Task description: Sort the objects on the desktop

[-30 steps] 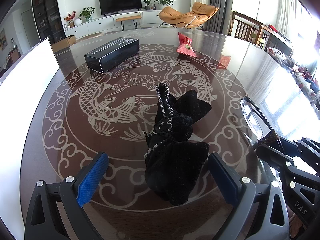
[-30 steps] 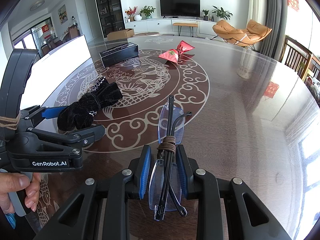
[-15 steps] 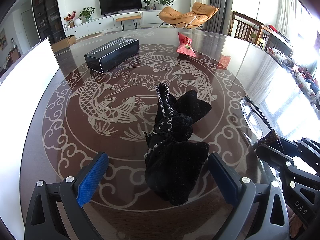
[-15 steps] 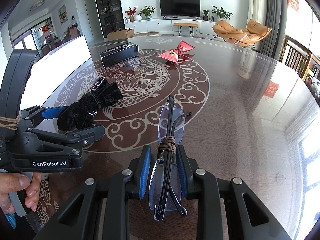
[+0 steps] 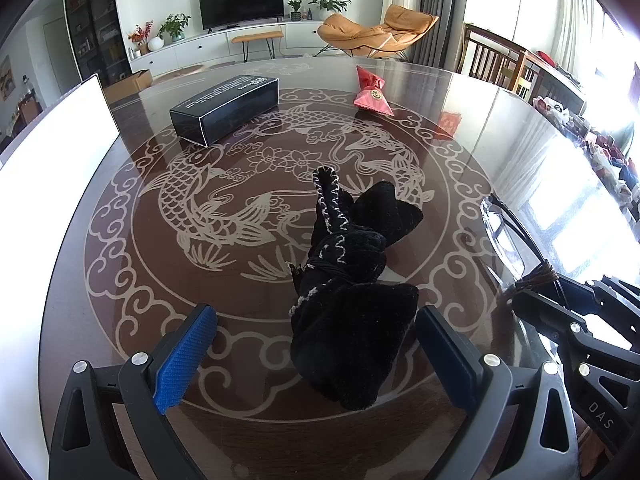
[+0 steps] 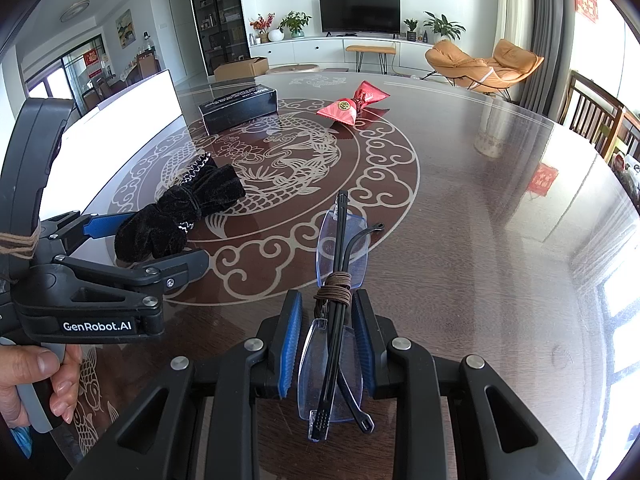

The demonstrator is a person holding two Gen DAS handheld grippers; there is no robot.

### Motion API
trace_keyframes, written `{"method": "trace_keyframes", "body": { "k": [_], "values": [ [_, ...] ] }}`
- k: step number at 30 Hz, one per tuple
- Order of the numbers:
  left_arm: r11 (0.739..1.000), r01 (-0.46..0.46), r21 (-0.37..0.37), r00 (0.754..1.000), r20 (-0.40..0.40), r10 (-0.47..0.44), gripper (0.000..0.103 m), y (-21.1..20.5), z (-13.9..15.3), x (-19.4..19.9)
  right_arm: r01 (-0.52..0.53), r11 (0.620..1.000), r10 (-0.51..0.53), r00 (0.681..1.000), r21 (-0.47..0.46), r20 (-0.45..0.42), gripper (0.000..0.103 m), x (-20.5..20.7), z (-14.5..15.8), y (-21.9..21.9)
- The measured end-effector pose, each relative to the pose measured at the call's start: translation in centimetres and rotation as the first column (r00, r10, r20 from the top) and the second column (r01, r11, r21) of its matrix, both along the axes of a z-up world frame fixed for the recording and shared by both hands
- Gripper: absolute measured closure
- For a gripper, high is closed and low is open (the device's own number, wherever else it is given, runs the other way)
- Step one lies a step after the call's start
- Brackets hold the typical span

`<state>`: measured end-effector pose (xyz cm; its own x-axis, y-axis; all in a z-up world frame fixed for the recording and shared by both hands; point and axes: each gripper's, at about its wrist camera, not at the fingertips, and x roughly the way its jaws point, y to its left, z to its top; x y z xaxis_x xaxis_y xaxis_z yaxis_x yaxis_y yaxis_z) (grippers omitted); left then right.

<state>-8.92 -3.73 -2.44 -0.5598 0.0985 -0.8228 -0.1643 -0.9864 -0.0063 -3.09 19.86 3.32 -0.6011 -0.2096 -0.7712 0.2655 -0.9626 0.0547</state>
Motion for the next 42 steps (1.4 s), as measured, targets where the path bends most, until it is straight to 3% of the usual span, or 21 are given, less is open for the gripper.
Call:
{"method": "trace_keyframes", "body": {
  "k": [42],
  "values": [
    [1.0, -0.007, 0.007, 1.0, -0.002, 0.007, 0.002, 0.12, 0.03, -0.23, 0.002, 1.0, -0.002, 1.0, -0.001, 0.0, 0.075, -0.01, -0.03, 0.03]
  ]
}}
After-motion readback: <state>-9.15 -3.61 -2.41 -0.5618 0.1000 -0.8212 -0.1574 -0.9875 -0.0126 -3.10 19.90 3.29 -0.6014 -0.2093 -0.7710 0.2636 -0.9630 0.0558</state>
